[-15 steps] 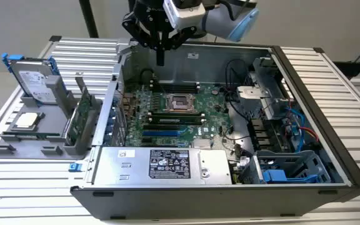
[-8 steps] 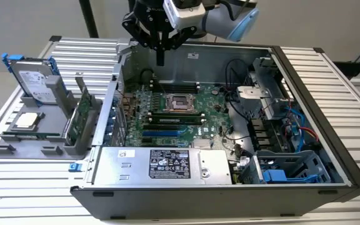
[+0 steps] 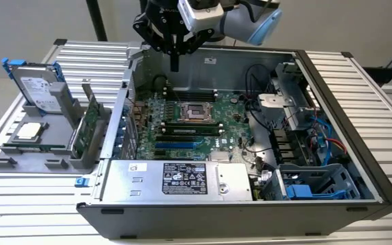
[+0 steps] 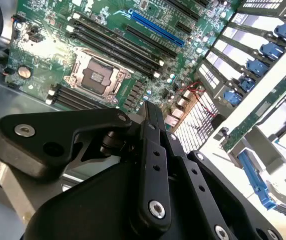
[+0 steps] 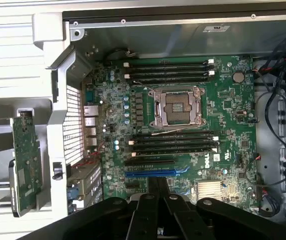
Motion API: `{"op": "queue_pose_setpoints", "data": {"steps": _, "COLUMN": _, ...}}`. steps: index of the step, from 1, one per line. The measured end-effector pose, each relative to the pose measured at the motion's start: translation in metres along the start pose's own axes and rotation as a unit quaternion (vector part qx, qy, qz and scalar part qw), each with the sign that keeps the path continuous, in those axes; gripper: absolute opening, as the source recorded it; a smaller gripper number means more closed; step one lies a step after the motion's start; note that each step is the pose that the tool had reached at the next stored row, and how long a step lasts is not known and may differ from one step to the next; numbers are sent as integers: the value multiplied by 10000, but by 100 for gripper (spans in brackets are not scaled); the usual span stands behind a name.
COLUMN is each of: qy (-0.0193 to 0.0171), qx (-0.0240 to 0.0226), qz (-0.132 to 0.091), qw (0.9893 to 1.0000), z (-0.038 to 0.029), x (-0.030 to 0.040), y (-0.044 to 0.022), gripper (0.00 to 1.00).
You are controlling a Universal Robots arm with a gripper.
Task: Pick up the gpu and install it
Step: 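Reach for the gpu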
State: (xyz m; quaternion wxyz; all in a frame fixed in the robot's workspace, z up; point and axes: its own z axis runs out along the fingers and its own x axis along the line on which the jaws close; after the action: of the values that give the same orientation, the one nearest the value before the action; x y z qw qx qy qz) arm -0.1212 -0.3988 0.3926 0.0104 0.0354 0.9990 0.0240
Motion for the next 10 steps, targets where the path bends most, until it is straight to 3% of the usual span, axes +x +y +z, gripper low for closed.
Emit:
{"op": "queue_pose_setpoints", "data": {"steps": 6, "qy": 0, "qx": 0, "qz": 0, "qw": 10000, "z": 0, "x": 4, "y": 0, "gripper": 0}}
{"op": "queue_pose_setpoints", "data": {"steps": 10, "qy": 0, "qx": 0, "qz": 0, "qw": 10000, "z": -1, "x": 42, "y": -3, "gripper": 0}}
